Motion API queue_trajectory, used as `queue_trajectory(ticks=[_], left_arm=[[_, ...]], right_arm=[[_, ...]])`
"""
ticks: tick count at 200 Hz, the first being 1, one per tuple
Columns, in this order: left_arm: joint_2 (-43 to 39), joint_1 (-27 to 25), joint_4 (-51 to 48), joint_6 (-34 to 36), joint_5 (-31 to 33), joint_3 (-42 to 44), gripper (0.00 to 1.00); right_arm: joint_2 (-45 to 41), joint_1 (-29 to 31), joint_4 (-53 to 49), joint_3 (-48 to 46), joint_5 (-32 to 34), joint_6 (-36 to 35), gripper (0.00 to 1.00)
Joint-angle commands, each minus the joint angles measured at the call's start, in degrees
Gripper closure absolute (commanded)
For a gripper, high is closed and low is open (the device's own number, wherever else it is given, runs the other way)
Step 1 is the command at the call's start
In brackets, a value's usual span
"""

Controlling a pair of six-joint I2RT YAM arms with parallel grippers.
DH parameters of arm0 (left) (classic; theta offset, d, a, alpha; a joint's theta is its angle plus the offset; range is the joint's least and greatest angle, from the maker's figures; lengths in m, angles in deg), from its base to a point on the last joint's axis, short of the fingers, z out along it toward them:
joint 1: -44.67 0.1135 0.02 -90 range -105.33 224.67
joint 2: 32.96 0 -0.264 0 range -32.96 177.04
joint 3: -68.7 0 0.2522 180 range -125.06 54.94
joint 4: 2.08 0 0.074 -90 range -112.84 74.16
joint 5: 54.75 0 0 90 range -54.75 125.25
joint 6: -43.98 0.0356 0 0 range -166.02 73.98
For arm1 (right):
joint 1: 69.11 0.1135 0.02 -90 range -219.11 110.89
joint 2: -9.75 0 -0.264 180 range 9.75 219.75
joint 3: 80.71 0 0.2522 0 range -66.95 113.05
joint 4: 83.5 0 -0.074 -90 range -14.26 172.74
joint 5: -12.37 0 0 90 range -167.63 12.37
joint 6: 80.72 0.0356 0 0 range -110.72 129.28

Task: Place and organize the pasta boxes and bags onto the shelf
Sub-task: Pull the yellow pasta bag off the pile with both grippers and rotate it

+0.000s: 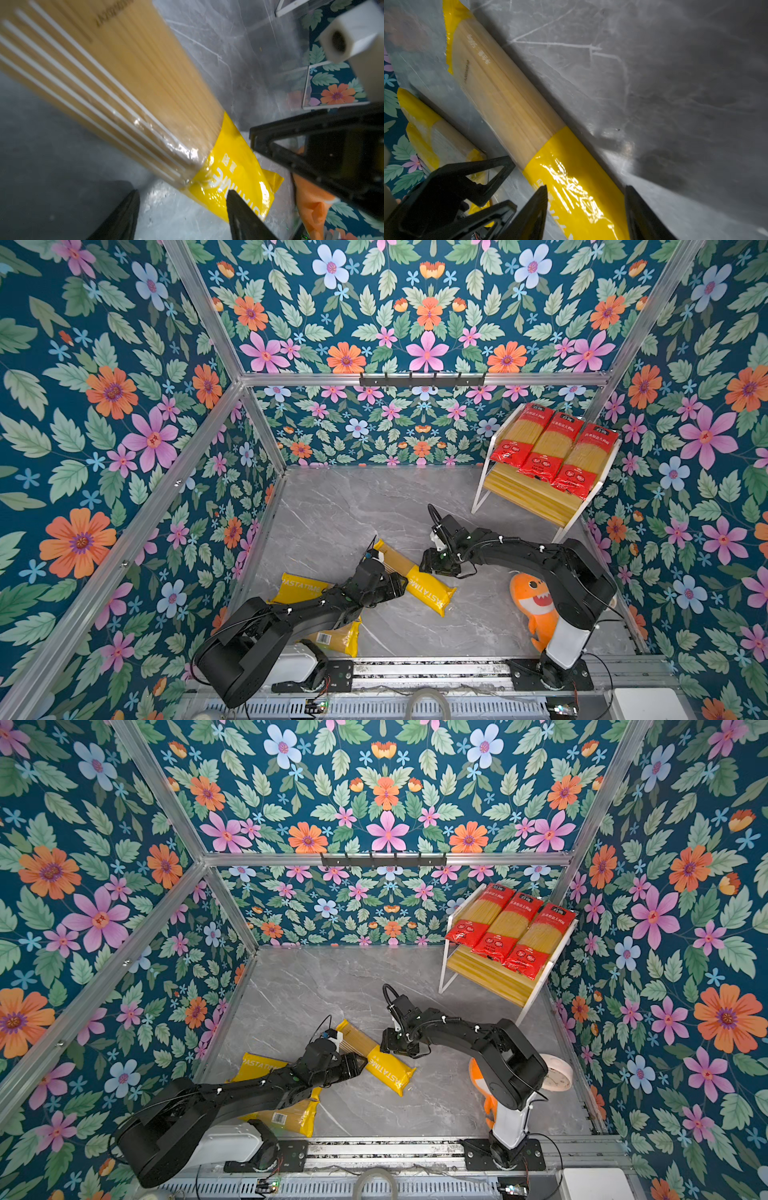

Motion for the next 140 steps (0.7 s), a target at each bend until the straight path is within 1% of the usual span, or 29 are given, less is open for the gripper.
queue_trajectory(ticks=[1,26,45,56,64,82,101,114,125,140], left_arm=[[2.9,2.5,1.6,1.5,-1.5,-1.0,0.33],[8.0,5.2,3.8,4.2,-3.8,-5.5,0.37],[12.3,5.6,5.1,5.9,-6.6,-10.4,0.39],[13.9,5.6,5.5,6.5,-8.5,-12.7,0.40],[14.3,5.8,5.2,7.1,-9.7,-13.8,0.40],[12.8,7.4,2.9,8.7,-11.2,-14.5,0.40],[9.8,11.2,-0.7,9.4,-12.6,-12.8,0.40],[7.7,13.2,-4.1,10.5,-12.8,-11.5,0.40],[6.4,13.5,-5.9,11.5,-13.1,-10.5,0.40],[5.8,13.4,-4.5,10.1,-15.7,-8.6,0.40]], right_arm=[[-0.2,0.5,2.7,-1.7,-4.8,2.2,0.41],[-3.3,3.1,6.5,-7.1,-5.6,7.4,0.43],[-5.2,5.8,9.9,-10.6,-6.8,11.6,0.43],[-6.7,6.0,12.9,-13.0,-8.5,14.3,0.43],[-8.1,5.5,14.6,-14.8,-8.4,15.6,0.42],[-14.3,3.1,12.8,-16.9,-5.5,16.3,0.40],[-18.4,0.4,10.8,-18.9,-2.1,18.7,0.37],[-20.1,-0.2,15.1,-22.1,-0.1,22.3,0.36],[-19.9,-0.2,21.9,-25.3,0.9,25.4,0.35],[-17.8,-0.2,30.5,-28.0,0.8,29.1,0.35]])
